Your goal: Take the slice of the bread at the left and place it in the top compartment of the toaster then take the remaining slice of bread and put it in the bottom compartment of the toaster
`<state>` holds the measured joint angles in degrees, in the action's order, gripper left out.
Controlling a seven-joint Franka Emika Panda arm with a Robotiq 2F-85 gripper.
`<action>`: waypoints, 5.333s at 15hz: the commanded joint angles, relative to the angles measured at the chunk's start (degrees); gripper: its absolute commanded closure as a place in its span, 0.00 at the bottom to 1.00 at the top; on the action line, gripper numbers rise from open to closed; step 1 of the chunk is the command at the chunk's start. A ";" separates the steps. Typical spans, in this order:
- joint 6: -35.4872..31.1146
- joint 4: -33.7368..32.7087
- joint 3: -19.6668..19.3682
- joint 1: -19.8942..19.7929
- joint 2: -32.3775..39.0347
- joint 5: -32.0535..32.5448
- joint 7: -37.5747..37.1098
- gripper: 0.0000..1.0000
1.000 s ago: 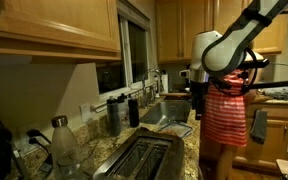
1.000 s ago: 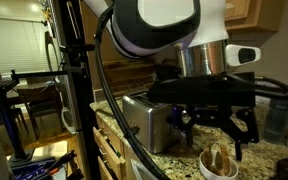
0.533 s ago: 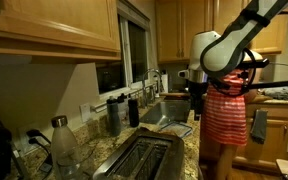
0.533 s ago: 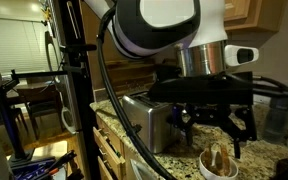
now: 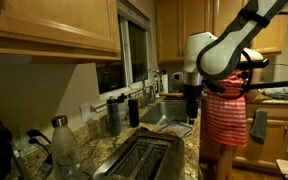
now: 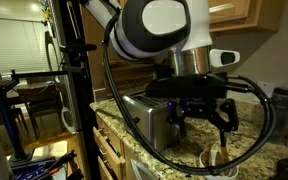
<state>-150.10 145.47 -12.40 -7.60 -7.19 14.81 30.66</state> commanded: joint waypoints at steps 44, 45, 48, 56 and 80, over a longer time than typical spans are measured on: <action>-4.11 -10.75 5.86 -0.86 19.50 1.31 -1.53 0.41; -4.09 -10.92 5.87 -0.88 19.68 1.31 -1.54 0.47; -4.07 -11.44 5.95 -0.99 20.32 1.27 -1.50 0.66; -3.90 -12.23 6.02 -1.10 20.85 1.13 -1.51 0.90; -0.67 -16.74 7.15 -0.76 20.45 -1.71 -5.90 0.90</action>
<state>-152.76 128.93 -6.50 -8.23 13.77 14.86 25.29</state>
